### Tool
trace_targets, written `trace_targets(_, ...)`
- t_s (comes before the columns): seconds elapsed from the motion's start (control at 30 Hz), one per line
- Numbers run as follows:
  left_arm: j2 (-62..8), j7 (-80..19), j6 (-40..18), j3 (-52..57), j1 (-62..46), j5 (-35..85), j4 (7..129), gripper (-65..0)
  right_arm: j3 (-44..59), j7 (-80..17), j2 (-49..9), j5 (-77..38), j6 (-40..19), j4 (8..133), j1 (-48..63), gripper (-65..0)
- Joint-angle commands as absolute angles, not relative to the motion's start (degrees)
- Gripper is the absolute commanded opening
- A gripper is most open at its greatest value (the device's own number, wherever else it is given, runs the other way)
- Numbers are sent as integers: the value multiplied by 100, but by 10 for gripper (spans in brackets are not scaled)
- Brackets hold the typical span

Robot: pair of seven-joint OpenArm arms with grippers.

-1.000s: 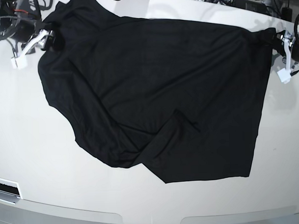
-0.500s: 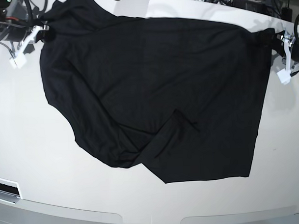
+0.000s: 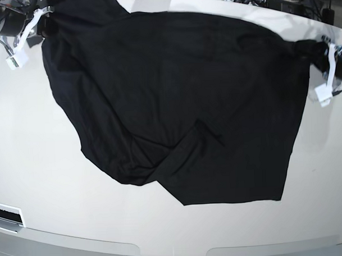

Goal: Layout the t-shirt on the table in an organized manner, then fold the t-shirt properly

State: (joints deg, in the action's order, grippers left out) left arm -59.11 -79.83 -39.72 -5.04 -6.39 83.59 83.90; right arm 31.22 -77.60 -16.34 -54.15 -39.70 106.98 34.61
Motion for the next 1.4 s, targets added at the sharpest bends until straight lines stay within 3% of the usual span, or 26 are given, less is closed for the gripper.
trace_targets(0.0,-6147,-8000,-4000,-449,-718,8436,8482,-650,3162,-7725,-1715,-5424,-4000,10787,3479,-650)
trace_targets(0.3,-6678,-8000,-4000,-449,-1872,8219,8512,-650,3159,-7769,-1715,-5376,-4000,10787,3778,-650)
trace_targets(0.63,-6761,-8000,-4000,-449,-1949,7693,8512,-650,3159,-7771,-1717,-5601,-4000,10790,4257,-650)
trace_targets(0.93,-6694,-7708,-4000,-449,-1317,7695,8512,-650,3159,-7743,-1715,-5918,-4000,10790,3992,-650)
trace_targets(1.2,-5981,-7640,-4000,-449,-554,7651,8501,-650,3159,-7717,-1715,-6001,-4000,10790,3459,-650)
trace_targets(1.37,-5743,-7393,-4000,-449,-473,6838,8501,-650,3159,-7697,-1715,-5972,-4000,10787,3148,-650)
